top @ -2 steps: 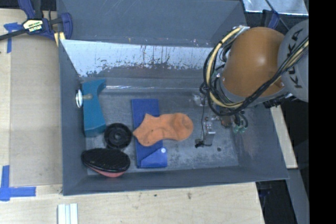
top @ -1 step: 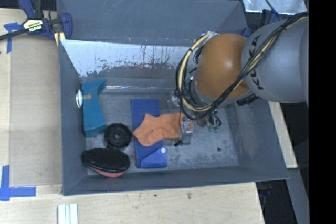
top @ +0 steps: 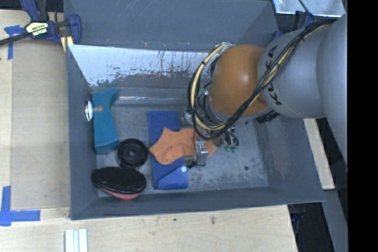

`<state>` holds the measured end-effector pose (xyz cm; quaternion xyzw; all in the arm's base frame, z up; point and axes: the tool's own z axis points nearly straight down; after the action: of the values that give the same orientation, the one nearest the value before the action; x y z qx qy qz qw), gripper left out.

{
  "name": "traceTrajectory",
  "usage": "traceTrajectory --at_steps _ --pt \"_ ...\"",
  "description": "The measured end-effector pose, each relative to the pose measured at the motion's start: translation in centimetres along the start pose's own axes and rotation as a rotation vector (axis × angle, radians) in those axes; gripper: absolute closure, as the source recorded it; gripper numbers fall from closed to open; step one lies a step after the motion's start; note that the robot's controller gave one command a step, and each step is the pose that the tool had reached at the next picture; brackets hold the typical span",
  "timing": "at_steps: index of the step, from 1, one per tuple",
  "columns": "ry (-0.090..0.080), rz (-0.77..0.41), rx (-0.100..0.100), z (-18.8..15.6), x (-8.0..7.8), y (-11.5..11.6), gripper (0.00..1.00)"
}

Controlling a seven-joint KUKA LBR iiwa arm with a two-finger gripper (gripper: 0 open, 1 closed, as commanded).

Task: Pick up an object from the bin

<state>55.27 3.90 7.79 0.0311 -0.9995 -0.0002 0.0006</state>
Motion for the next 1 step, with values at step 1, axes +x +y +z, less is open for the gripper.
traceTrajectory --at_steps 1 --pt "-0.008 0.083 0.0 -2.83 -0.48 0.96 0.0"
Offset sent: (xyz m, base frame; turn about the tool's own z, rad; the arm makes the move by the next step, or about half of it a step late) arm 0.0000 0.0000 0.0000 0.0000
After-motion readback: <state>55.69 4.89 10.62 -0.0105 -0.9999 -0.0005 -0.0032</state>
